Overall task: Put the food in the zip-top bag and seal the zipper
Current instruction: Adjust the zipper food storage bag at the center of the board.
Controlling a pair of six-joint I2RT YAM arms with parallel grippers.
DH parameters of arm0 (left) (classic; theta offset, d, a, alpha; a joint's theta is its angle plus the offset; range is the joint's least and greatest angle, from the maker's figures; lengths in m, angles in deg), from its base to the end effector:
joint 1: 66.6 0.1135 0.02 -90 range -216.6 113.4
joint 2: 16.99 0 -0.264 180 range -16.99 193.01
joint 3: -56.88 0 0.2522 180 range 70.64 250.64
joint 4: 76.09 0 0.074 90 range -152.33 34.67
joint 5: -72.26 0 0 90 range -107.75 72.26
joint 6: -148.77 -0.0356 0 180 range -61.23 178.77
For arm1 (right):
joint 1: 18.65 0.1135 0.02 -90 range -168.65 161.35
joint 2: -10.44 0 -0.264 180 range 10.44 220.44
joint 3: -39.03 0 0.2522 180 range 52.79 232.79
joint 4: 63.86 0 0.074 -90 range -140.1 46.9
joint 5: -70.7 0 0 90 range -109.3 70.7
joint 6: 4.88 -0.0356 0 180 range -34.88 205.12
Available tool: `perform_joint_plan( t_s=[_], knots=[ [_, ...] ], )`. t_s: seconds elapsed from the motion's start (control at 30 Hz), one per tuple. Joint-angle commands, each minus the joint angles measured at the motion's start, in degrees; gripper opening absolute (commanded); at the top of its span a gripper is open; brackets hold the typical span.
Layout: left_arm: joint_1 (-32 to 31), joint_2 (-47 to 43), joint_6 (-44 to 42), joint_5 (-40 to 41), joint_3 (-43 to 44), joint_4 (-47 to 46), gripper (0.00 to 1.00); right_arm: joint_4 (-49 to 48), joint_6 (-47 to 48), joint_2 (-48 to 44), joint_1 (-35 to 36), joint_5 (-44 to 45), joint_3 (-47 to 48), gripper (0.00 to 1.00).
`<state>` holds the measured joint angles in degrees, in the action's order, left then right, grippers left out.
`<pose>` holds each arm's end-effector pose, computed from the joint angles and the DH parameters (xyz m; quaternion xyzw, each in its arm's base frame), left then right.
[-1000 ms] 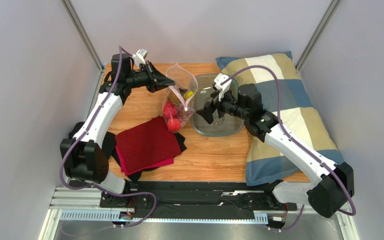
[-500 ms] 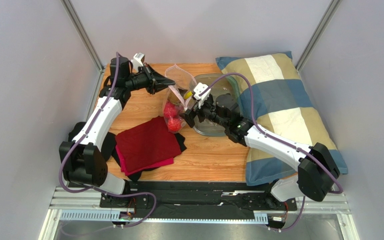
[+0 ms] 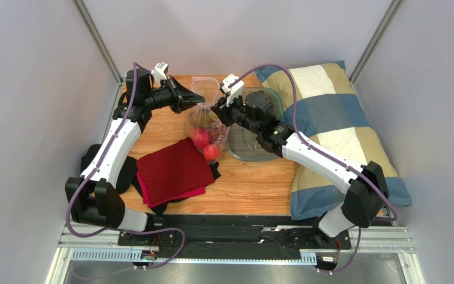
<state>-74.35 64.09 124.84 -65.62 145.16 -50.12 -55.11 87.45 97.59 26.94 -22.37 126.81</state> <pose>0.3154 -0.0696 0.3744 -0.1557 0.7640 -0.5834 0.2275 0.2558 0.2639 0.3645 -0.3227 0.6829 0.2603 0.6014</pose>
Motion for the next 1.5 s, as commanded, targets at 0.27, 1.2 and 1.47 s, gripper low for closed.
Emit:
perform_joint_plan(
  t_s=[0.27, 1.2, 1.47],
  knots=[
    [1.1, -6.7, -19.2, -0.2, 7.7, 7.0, 0.65, 13.0, 9.7, -2.9, -2.4, -13.0, 8.4, 0.00],
    [-21.8, -21.7, -102.0, 7.3, 5.4, 26.7, 0.98, 36.8, 24.0, -11.8, -2.5, -36.5, 13.7, 0.00],
    [-22.6, -14.0, -100.5, 3.6, 4.7, 28.1, 0.79, 39.2, 30.7, -14.0, -2.0, -35.0, 10.0, 0.00]
  ],
)
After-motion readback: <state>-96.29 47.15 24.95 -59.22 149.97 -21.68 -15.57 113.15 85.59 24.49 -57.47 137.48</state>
